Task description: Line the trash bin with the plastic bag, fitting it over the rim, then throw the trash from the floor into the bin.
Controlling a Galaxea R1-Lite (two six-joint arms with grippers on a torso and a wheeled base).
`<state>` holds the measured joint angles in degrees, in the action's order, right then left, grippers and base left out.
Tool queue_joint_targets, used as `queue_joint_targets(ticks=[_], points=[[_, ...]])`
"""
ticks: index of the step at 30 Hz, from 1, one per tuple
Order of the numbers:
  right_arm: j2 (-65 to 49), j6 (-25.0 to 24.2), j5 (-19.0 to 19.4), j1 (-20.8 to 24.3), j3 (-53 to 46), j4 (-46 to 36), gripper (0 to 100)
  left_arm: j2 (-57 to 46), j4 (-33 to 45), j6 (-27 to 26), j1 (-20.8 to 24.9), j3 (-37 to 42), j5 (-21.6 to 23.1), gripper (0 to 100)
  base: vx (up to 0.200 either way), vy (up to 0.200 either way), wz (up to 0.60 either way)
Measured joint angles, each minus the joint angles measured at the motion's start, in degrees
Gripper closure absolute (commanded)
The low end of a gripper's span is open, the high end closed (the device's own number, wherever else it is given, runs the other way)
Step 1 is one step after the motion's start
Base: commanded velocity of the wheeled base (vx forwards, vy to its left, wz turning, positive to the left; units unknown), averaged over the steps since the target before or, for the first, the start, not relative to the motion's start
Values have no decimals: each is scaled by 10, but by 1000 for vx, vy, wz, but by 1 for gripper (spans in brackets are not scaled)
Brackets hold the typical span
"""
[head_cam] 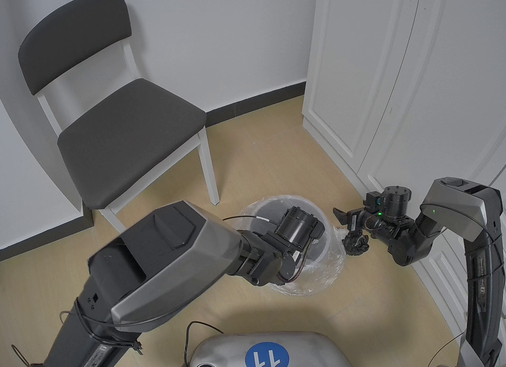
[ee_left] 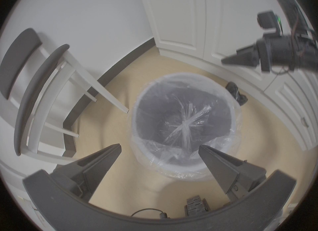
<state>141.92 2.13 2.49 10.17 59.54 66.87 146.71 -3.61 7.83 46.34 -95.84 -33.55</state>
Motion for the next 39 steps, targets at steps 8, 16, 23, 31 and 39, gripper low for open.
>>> queue_joint_targets(ticks=[8, 16, 23, 31, 39], points=[[-15, 11, -23, 52, 46, -105, 0, -107, -26, 53, -1, 152, 3, 0, 0, 0, 0], [-28, 74, -42, 78, 100, -224, 0, -251, -132, 72, -12, 368, 2, 0, 0, 0, 0], [-25, 121, -61, 88, 147, -293, 0, -409, -242, 76, -30, 562, 2, 0, 0, 0, 0], [-13, 149, -72, 92, 182, -356, 0, -602, -303, 79, -60, 691, 7, 0, 0, 0, 0], [9, 164, -77, 100, 211, -389, 0, -690, -314, 78, -90, 742, 22, 0, 0, 0, 0]])
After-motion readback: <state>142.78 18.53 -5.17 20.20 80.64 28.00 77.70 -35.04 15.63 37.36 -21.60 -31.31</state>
